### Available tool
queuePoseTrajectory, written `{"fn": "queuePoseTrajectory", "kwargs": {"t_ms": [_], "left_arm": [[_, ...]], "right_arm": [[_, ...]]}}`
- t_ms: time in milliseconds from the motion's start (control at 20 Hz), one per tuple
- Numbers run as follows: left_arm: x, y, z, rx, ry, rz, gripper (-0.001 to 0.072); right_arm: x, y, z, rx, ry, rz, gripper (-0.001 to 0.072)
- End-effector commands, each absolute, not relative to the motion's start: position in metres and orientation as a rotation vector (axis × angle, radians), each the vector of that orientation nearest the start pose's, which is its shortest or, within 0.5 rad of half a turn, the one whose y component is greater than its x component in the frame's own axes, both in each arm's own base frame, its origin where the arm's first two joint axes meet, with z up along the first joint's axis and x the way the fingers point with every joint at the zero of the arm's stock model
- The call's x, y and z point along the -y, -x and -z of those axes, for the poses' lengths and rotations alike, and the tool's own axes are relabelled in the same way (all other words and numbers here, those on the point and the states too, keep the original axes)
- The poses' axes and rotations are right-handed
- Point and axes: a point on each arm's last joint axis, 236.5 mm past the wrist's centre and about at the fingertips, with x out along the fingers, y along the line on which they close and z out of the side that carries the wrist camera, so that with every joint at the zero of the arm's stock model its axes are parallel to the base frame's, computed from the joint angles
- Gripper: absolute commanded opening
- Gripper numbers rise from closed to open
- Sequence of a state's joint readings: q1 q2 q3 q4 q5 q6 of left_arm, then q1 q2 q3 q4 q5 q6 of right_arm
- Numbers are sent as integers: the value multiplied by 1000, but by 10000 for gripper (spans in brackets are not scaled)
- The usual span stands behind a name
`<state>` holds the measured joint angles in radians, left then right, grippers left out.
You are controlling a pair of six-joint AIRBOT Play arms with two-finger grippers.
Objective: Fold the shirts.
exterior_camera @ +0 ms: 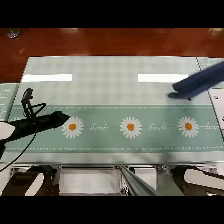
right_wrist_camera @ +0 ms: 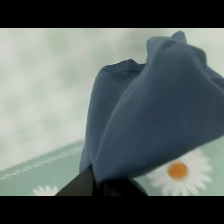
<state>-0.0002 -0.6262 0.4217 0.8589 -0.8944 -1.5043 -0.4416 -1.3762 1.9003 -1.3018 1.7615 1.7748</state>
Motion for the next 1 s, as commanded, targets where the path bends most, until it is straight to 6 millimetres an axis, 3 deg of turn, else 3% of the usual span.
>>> {"fn": "queuePoseTrajectory", "kwargs": {"t_ms": [0,200,350,400,450,550,600,700,800,850,900,950], "left_arm": [[119,-261,-4,-1025,644,281,31],[117,-265,-6,-1002,645,271,31],[116,-267,-7,-994,645,268,31],[115,-268,-7,-991,642,268,31],[115,-268,-7,-986,636,270,31],[105,-277,-14,-947,583,260,31],[92,-286,-24,-918,552,234,30],[63,-316,-69,-804,548,178,30],[42,-348,-128,-681,533,157,30],[41,-365,-159,-630,517,173,30],[48,-381,-192,-591,493,214,30],[63,-393,-218,-570,452,274,29]], "right_arm": [[156,-270,-162,-1312,-625,551,18],[187,-142,-120,-1369,-710,969,18],[180,-78,-75,-1382,-790,1111,43],[173,-61,-58,-1404,-826,1142,261],[171,-51,-47,-1403,-857,1182,581],[183,-85,-47,-1291,-902,1102,624],[191,-116,-60,-1204,-932,1023,623],[205,-198,-105,-977,-1010,798,576],[191,-298,-180,-718,-1035,424,243],[171,-339,-215,-637,-985,257,56],[142,-375,-242,-596,-897,121,20],[103,-405,-255,-602,-795,9,20]]}}
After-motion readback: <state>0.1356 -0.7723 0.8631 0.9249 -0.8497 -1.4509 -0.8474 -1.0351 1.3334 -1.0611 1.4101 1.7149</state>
